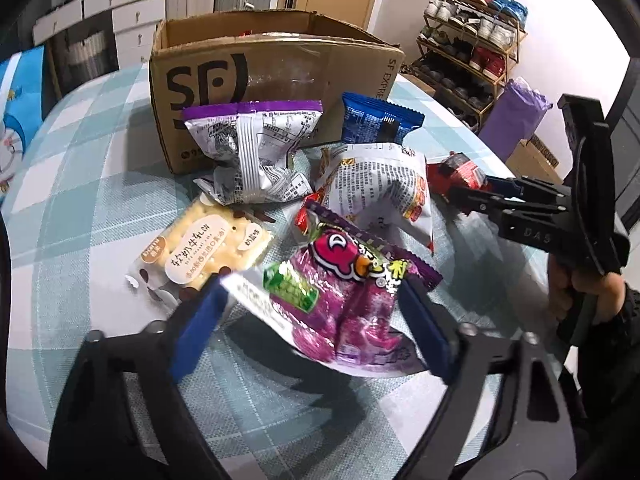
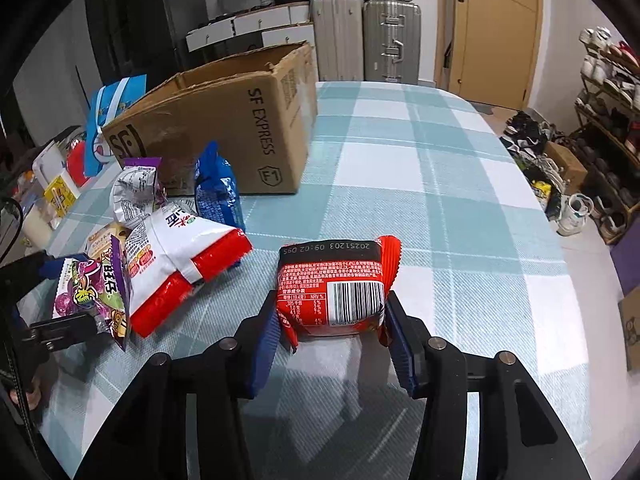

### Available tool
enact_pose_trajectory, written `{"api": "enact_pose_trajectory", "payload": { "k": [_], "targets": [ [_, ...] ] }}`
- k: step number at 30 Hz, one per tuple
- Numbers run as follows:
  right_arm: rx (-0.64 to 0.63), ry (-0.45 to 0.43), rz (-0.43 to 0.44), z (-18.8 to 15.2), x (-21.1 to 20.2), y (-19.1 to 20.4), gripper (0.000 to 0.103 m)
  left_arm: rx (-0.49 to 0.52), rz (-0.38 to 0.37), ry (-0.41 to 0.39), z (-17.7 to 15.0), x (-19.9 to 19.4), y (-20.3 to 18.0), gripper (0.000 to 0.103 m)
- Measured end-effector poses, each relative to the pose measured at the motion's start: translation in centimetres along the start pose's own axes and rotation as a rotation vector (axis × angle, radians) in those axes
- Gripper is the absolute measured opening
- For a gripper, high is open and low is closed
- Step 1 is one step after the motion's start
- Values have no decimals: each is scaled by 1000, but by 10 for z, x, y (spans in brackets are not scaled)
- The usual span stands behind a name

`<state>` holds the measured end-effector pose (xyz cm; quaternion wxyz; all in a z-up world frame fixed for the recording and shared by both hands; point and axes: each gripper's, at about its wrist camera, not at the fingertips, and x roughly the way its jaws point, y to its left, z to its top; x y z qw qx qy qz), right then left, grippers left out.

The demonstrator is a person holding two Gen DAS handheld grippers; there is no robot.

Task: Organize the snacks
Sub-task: 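Carry purple candy bag in left gripper while right gripper carries red biscuit pack into box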

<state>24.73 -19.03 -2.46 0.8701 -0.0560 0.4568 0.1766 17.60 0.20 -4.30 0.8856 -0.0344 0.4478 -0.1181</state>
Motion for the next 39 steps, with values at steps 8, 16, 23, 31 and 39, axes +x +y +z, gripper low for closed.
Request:
{"api": "enact_pose_trajectory", "payload": {
  "k": [8,16,23,31,39],
  "targets": [
    [20,-11,4,-6,-9,-4,50,-16,-54,12,-10,0,3,43],
    [19,-47,20,-4,-19,1,50,-52,-62,-47,-15,-16,12,42],
    [4,-84,33,-2,-31,8,50,-75,-39,-89,-13,-32,23,42],
    [-2,-135,44,2,-51,12,50,-133,-12,-146,-4,-47,34,42],
    [-20,-193,67,12,-72,19,50,-143,17,-216,15,-65,37,42]
  ]
}}
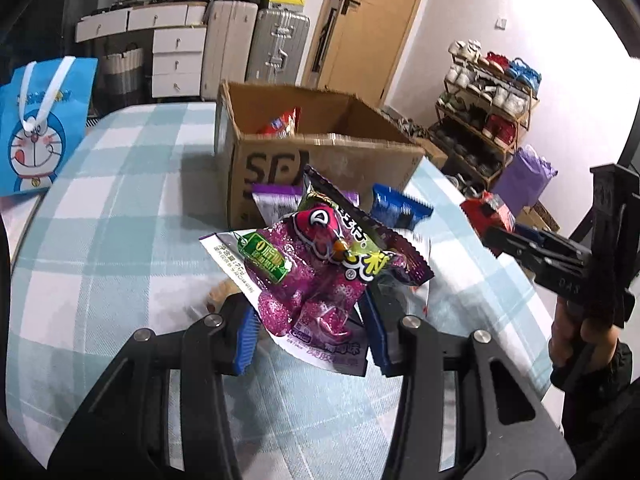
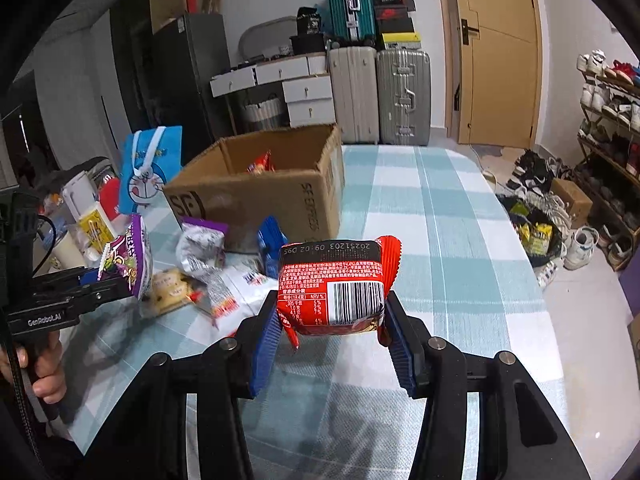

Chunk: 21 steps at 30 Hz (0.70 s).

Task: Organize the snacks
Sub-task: 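Carry purple candy bag in left gripper while right gripper carries red biscuit pack into box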

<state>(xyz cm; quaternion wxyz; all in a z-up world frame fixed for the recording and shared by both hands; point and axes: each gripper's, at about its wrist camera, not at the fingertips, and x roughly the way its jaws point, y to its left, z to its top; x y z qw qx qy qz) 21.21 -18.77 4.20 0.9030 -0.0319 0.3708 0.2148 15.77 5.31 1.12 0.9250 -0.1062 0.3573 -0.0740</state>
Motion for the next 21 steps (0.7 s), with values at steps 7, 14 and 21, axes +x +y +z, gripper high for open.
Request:
{"api": "enact_pose_trajectory", "payload": {
  "k": [7,14,21],
  "targets": [
    [-25,-21,42,18,-2,15,50,-32,38,-51,30,-8,2,42],
    [-58,-38,82,46,2,31,50,-38,78,-89,59,-7,3,42],
    [-78,-70,114,75,10,44,50,-29,94,-93,83,3,-4,42]
  ]
}}
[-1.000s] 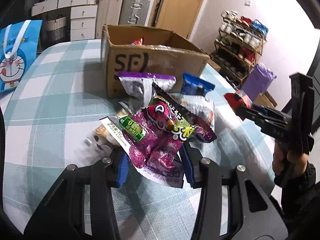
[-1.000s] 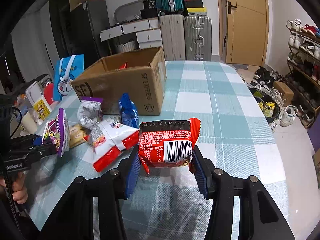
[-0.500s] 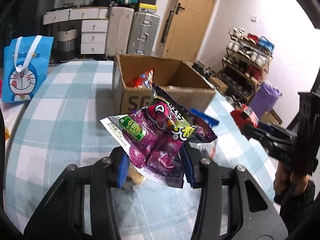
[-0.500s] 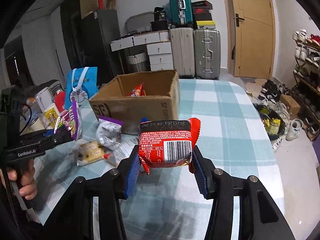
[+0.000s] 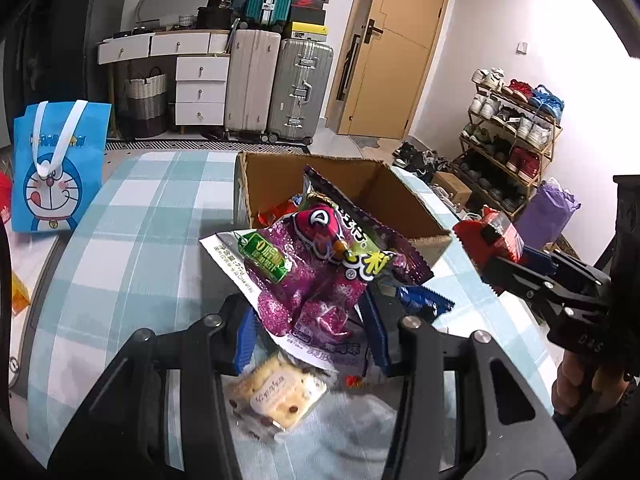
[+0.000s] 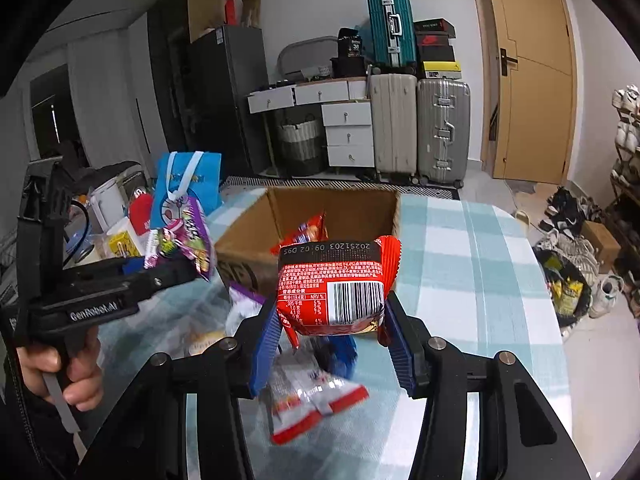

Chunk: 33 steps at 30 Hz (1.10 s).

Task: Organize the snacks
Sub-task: 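Carry purple candy bag in left gripper while right gripper carries red biscuit pack into box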

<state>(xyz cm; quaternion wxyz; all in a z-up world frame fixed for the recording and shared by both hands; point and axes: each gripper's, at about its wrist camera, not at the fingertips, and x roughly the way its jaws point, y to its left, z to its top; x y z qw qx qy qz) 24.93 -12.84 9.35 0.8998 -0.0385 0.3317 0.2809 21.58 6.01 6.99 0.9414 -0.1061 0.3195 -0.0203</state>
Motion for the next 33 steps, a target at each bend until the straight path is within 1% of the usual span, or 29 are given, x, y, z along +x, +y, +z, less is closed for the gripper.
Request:
{"api": "enact_pose_trajectory", "payload": {
  "k": [8,12,22,24,33],
  "targets": [
    [8,8,37,19,21,-1,50,21,7,-19,23,15,-9,42],
    [15,4,26,26,30,-3,50,23,7,-27,30,20,-9,42],
    [22,1,14,40,51,-10,50,54,34,-31,55,42,-14,42],
    [25,5,10,41,56,-11,50,61,32,-27,58,48,-16,42],
    [28,14,-16,43,75,-19,50,104,67,-19,61,75,-21,42]
  ]
}}
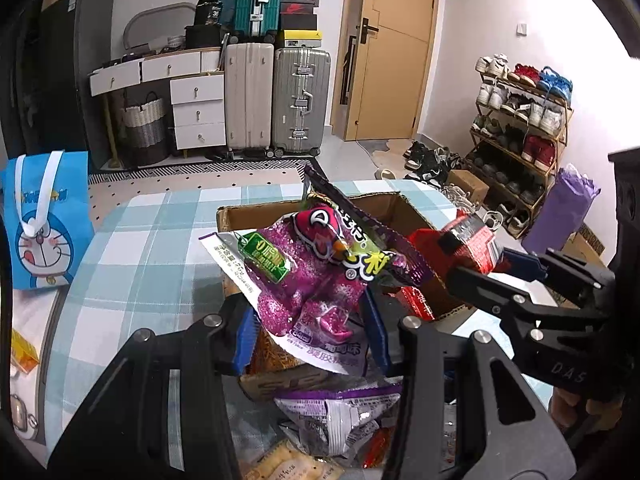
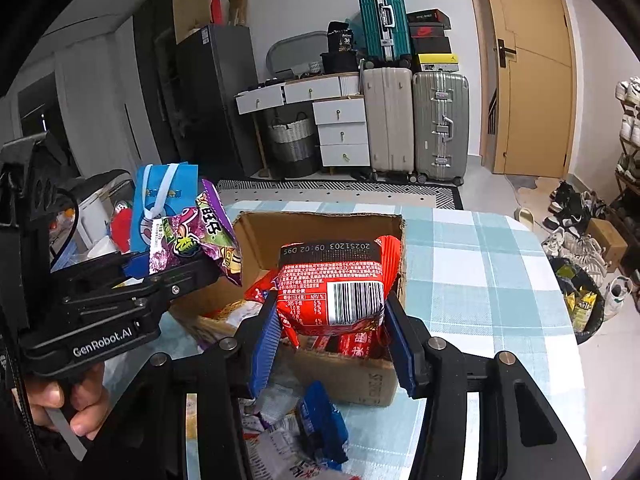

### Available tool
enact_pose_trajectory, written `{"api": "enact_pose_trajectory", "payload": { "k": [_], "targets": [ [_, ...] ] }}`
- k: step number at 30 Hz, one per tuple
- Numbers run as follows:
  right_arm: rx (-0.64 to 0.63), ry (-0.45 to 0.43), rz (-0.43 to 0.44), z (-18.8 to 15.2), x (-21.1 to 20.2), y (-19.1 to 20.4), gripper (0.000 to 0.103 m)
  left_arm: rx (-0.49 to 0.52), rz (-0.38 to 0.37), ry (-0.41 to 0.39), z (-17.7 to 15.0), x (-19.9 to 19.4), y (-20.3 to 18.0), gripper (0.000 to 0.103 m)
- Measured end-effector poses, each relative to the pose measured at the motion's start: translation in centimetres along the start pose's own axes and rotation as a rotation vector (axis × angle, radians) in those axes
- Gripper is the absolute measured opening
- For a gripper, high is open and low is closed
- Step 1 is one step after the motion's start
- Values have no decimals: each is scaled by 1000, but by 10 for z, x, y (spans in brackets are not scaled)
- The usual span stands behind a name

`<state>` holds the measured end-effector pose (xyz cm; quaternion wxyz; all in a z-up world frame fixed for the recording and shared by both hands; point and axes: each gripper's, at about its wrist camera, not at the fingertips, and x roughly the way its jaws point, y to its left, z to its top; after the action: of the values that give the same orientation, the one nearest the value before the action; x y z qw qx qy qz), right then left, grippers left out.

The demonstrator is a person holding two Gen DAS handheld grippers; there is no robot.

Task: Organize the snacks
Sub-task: 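Carry purple candy bag in left gripper while right gripper carries red biscuit pack into box, then open both grippers inside the cardboard box and withdraw them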

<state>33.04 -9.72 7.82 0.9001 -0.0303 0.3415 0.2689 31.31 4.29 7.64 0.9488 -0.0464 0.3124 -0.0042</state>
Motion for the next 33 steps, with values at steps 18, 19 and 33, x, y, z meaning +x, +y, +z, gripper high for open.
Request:
{"api": "enact_pose_trajectory", "payload": {
  "k": [18,19,33],
  "targets": [
    [-33,46,-17,9,44,-3,50,13,4,99,6,68,0,42],
    [-33,47,-17,9,45,-4,50,15,9,102,6,70,0,42],
    [-56,28,8,6,39,-5,50,31,20,112,7,73,-15,48]
  ]
}}
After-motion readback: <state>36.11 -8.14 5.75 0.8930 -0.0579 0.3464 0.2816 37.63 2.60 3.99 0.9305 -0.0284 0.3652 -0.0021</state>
